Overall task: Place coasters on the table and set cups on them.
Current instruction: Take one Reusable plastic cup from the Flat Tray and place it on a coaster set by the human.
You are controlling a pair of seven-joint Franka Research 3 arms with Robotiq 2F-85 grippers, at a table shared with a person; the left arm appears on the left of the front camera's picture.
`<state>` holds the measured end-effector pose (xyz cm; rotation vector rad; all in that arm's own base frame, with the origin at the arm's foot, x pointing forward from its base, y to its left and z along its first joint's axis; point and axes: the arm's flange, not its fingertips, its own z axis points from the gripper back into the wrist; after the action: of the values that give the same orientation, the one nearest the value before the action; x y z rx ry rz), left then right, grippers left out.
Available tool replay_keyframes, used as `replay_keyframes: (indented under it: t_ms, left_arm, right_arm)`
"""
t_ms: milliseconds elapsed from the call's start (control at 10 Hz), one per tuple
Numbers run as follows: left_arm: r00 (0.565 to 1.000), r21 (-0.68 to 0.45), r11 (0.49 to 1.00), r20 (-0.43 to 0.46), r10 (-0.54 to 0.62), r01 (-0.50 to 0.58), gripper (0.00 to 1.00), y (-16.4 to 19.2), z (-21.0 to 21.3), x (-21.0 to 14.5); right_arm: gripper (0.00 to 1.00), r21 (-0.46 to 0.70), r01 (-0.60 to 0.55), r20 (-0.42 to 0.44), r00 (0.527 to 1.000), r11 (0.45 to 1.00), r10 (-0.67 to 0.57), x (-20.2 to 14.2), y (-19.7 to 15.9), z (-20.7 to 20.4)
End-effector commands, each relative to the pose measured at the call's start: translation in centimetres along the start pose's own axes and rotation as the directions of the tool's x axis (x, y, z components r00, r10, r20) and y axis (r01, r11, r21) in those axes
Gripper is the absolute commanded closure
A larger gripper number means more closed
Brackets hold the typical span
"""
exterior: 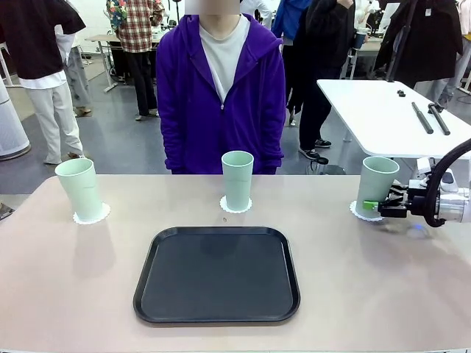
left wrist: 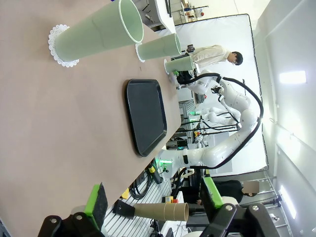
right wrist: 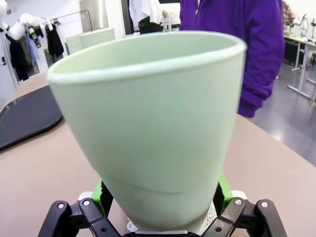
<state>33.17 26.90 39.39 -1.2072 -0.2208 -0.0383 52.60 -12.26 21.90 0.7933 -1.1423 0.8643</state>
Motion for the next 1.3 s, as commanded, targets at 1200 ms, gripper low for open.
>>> replay_keyframes:
  t_ms: [1200]
  left_arm:
    - [1.000,0.000,1.000,0.004,-0.007,0.007,0.00,-0.1,0.2,-0.1]
  right_arm:
    - [0.00,-0.149,0.103,-0.423,0.892,0.983,-0.157,8.1,2.8,8.5]
